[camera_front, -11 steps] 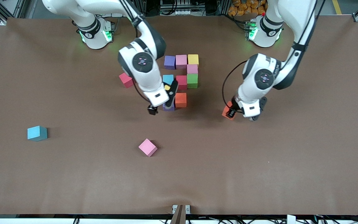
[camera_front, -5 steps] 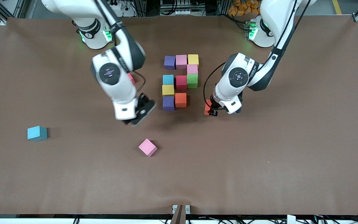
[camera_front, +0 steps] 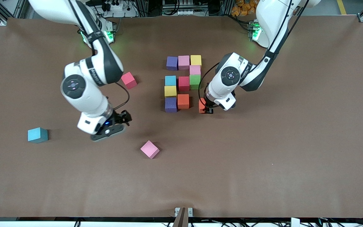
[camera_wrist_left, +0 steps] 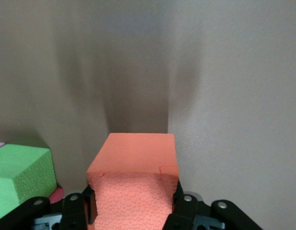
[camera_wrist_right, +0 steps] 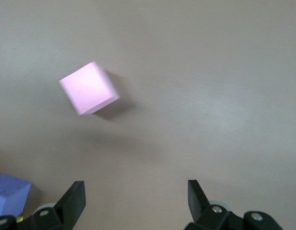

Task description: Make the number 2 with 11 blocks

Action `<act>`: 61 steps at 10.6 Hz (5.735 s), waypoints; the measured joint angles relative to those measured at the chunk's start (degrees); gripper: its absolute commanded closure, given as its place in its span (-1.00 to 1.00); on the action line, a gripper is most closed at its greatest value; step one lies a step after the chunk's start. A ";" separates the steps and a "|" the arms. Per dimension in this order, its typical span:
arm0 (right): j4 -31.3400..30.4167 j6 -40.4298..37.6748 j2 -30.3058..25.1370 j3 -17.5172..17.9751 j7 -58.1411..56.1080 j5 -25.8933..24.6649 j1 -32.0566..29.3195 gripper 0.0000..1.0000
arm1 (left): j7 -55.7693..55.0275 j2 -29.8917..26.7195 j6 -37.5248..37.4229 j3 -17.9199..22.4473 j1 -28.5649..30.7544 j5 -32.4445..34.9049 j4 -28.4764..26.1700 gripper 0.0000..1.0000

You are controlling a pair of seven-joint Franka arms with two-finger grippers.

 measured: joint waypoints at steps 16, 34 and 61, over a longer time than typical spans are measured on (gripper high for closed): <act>15.00 -22.02 1.41 -0.81 3.96 -3.19 -10.47 -0.99 | -4.79 4.30 5.92 -2.36 -2.16 5.00 0.26 0.72; 11.79 -23.58 -12.54 0.81 3.96 -3.08 -20.22 -1.00 | -4.84 6.94 6.03 -2.91 -2.85 6.73 2.54 -1.00; 12.03 -30.21 -18.65 -1.82 5.08 -3.19 -22.79 -1.00 | 43.71 -15.79 -17.69 -6.78 12.07 14.58 5.18 -1.00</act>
